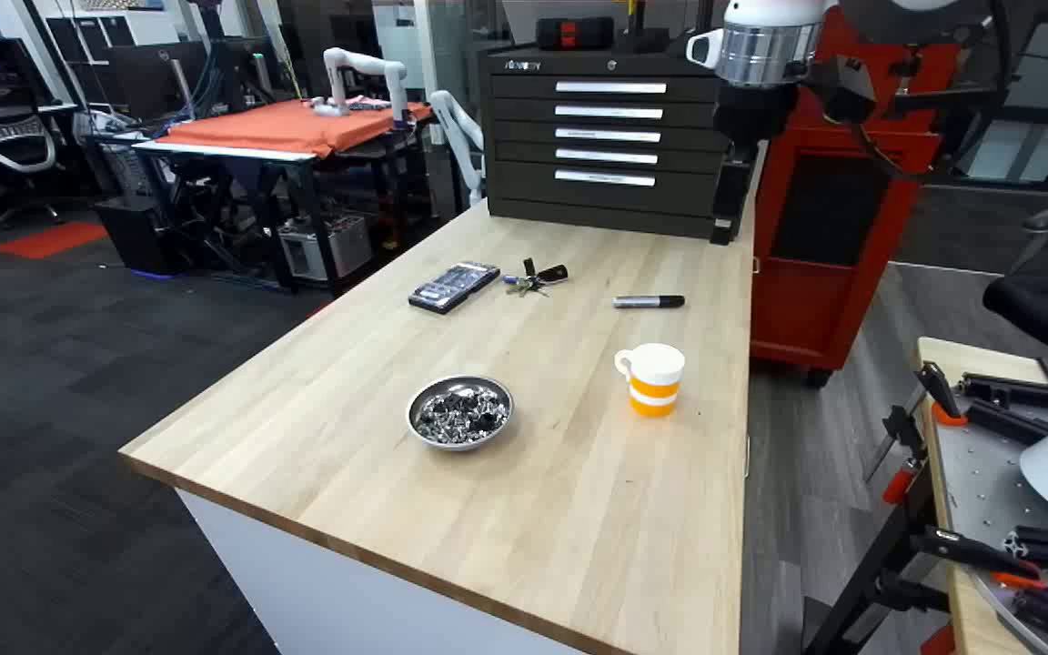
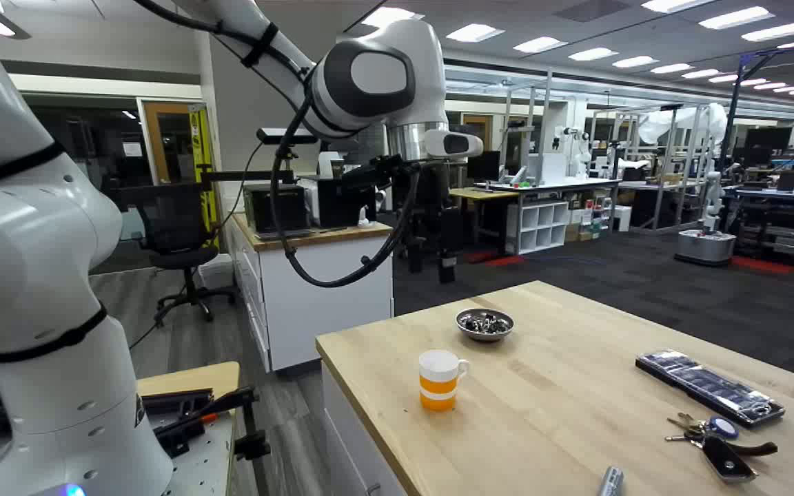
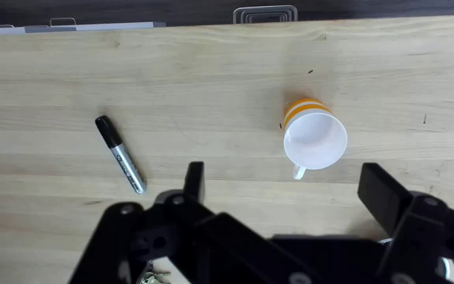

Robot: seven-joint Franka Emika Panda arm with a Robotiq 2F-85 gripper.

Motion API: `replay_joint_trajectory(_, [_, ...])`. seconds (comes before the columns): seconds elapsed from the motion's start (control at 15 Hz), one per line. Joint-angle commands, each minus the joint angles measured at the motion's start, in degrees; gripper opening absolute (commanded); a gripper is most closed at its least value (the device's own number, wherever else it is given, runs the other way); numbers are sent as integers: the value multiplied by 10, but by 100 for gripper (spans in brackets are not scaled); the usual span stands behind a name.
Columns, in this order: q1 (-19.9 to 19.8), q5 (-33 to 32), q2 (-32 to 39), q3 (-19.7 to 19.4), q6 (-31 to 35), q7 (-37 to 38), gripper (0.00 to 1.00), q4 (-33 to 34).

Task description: Pick up the pen from the table and put it in the cup.

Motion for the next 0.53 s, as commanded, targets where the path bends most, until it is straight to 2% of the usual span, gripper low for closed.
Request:
replay_joint_trajectory(0.0, [5,-1,0,-4,-1,1,100,1])
replay_joint_trajectory(0.47, [5,1,1,-9,5,-12,100,0])
